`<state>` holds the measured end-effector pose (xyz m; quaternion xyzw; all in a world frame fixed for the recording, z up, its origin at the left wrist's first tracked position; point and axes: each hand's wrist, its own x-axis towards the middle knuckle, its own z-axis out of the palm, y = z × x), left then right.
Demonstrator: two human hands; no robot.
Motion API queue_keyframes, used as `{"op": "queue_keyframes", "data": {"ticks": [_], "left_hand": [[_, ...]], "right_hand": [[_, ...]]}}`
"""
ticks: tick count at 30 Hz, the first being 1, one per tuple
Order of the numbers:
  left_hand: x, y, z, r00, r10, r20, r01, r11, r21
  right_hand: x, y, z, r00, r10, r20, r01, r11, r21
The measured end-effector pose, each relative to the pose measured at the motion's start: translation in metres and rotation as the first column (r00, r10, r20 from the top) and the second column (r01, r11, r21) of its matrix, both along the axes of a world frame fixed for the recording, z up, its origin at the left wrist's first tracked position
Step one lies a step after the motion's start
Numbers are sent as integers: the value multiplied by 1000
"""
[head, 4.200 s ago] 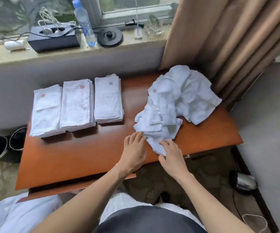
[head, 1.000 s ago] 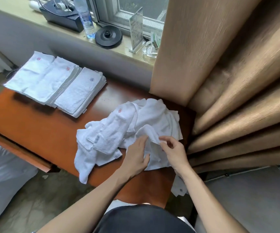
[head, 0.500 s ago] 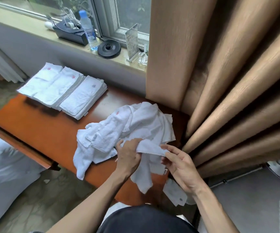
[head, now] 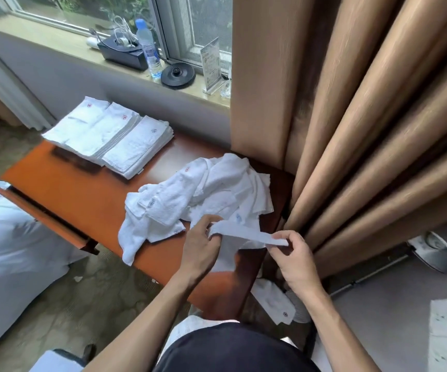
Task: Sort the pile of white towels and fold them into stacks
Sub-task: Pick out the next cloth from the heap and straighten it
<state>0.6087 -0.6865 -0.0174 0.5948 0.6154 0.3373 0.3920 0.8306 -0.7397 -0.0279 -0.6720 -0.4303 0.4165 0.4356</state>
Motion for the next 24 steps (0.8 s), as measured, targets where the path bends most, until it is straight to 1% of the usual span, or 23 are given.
{"op": "queue_keyframes", "data": {"ticks": [2, 4, 6, 7, 9, 11, 13, 15, 17, 22, 24], "left_hand": [[3, -6, 0, 1000, 14, 2, -14, 1000, 15], [-1, -9, -2, 996, 6, -90, -3, 999, 33], [-11, -9, -8, 964, -20, -265, 34, 998, 49], [-15, -8, -10, 938, -33, -344, 46, 998, 30], [-21, -10, -13, 904, -42, -425, 29, 999, -37], [-23, -14, -13, 916, -21, -401, -5, 998, -65], [-18, -17, -10, 950, 16, -311, -40, 997, -72], [-9, -21, -5, 974, 32, -226, -50, 996, -76], [4, -25, 2, 982, 15, -187, -32, 996, -89], [31, -39, 9, 990, -85, -111, 83, 996, -28], [36, -42, 10, 993, -98, -62, 95, 995, -42]], "right_hand": [[1, -5, 0, 987, -22, 157, 12, 998, 67], [4, -10, 1, 967, -33, 251, 4, 993, 114], [7, -13, 1, 958, -45, 284, 5, 990, 143], [9, -14, 2, 958, -55, 283, 15, 990, 143], [13, -16, 3, 955, -55, 290, 20, 992, 122], [17, -20, 3, 937, -51, 347, 6, 992, 129], [21, -23, 3, 928, -35, 370, -11, 993, 120], [19, -26, 5, 945, 28, 325, -44, 998, 43], [10, -27, 7, 954, 110, 280, -112, 994, -9], [-12, -28, 16, 969, 188, 159, -192, 981, 12], [-16, -27, 17, 968, 211, 137, -213, 977, 0]]}}
